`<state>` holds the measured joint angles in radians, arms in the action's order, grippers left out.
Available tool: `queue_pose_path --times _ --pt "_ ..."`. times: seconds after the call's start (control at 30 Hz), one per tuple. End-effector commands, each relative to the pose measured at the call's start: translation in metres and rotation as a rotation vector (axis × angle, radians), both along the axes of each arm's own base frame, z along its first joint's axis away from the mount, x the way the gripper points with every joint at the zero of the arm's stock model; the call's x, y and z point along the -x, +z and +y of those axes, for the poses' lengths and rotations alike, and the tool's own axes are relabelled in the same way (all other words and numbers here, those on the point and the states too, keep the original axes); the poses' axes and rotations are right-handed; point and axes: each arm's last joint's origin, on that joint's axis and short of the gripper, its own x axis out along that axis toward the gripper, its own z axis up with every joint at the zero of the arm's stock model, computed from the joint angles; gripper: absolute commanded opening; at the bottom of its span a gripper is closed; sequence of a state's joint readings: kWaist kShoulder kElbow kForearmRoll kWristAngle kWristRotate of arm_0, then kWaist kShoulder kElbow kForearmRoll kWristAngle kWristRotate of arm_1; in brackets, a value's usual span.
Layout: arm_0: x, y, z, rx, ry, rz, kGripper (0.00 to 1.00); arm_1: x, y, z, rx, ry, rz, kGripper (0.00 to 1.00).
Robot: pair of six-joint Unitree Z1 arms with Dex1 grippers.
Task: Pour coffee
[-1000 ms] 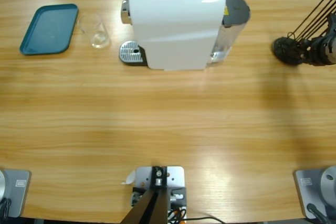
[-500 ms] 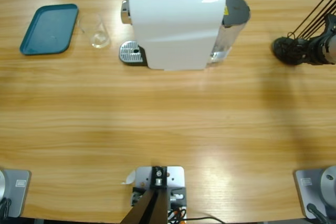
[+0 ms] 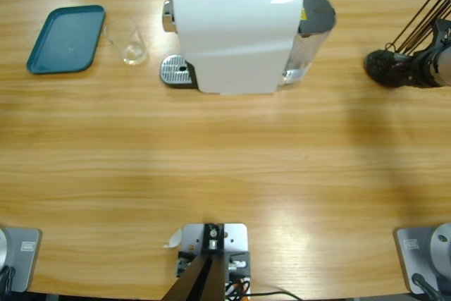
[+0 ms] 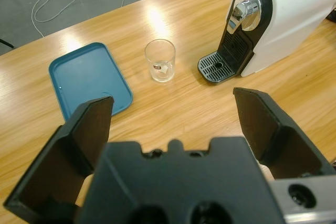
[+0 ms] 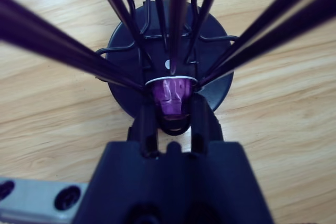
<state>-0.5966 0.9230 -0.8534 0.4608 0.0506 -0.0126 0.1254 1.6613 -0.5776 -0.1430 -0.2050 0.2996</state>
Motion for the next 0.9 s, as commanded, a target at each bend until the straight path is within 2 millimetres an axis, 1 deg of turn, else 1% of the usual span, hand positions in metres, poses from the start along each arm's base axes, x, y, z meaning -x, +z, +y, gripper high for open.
queue_pose_path --times 0.03,0.17,0.27,0.37,0.4,0.77,0.83,0.9 --pt "0.001 -0.014 0.000 -0.020 -0.001 0.027 0.993 0.004 0.025 0.014 0.009 0.061 -0.044 0.000" --pt "0.002 -0.015 0.001 -0.022 0.000 0.028 0.991 0.004 0.035 0.013 0.008 0.062 -0.055 0.000" --pt "0.001 -0.016 0.001 -0.020 0.000 0.026 0.991 0.009 0.042 0.012 0.013 0.059 -0.065 0.000" --pt "0.001 -0.017 0.001 -0.021 -0.001 0.027 0.991 0.017 0.057 0.011 0.016 0.055 -0.084 0.000" --pt "0.001 -0.017 0.001 -0.021 -0.001 0.027 0.992 0.020 0.065 0.010 0.017 0.053 -0.095 0.000" --pt "-0.001 -0.021 -0.002 -0.019 -0.012 0.037 0.992 0.044 0.192 0.005 0.046 0.092 -0.200 0.000" --pt "-0.002 -0.022 -0.003 -0.016 -0.023 0.044 0.995 0.049 0.210 0.007 0.053 0.129 -0.206 0.000" --pt "-0.003 -0.023 -0.004 -0.015 -0.029 0.048 0.995 0.055 0.228 0.013 0.091 0.216 -0.208 0.000"
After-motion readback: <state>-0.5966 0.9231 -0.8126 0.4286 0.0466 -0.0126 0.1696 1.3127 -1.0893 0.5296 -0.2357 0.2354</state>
